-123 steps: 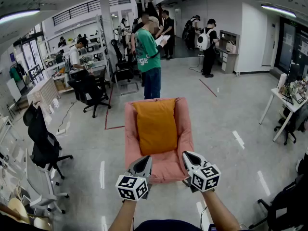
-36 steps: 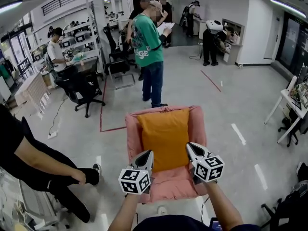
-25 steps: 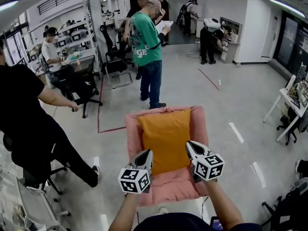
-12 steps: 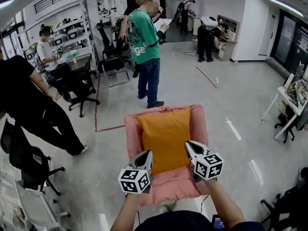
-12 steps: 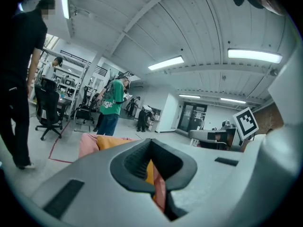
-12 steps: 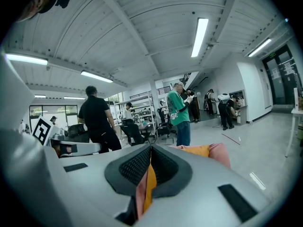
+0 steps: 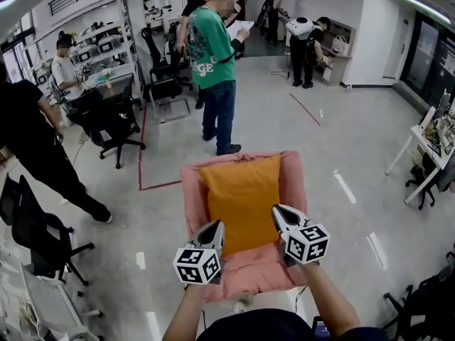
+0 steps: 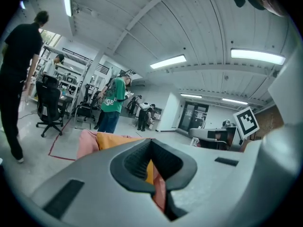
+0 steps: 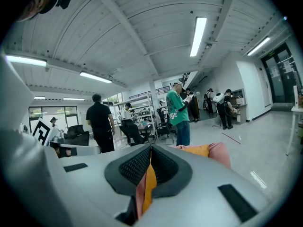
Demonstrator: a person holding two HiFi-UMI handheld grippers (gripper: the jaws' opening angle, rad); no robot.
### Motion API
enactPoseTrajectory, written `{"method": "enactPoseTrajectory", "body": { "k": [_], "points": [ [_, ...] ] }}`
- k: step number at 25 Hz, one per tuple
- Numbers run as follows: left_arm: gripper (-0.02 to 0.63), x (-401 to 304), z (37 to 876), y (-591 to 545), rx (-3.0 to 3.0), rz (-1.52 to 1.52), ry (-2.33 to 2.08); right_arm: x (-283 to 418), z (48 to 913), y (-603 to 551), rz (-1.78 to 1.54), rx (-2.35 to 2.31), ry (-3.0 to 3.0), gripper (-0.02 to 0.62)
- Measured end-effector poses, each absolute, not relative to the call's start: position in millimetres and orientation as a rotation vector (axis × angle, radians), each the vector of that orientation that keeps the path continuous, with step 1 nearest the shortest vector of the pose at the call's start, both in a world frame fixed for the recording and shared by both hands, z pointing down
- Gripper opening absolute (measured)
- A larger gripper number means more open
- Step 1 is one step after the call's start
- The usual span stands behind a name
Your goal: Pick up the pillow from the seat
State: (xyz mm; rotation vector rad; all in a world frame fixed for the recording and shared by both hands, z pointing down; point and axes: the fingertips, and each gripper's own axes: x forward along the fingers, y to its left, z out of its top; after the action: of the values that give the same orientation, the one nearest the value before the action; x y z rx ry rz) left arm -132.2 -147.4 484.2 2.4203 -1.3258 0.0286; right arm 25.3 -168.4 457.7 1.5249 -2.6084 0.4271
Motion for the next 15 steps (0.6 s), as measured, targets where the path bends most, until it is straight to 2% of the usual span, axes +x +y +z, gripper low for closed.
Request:
{"method": "enactPoseTrajectory", "body": {
  "k": [15],
  "points": [
    [0.005, -116.3, 485.8, -200.7, 2.394, 0.049, -1.374, 40.2, 469.1, -227.0, 0.481, 1.488, -2.621, 0.02]
  ]
}}
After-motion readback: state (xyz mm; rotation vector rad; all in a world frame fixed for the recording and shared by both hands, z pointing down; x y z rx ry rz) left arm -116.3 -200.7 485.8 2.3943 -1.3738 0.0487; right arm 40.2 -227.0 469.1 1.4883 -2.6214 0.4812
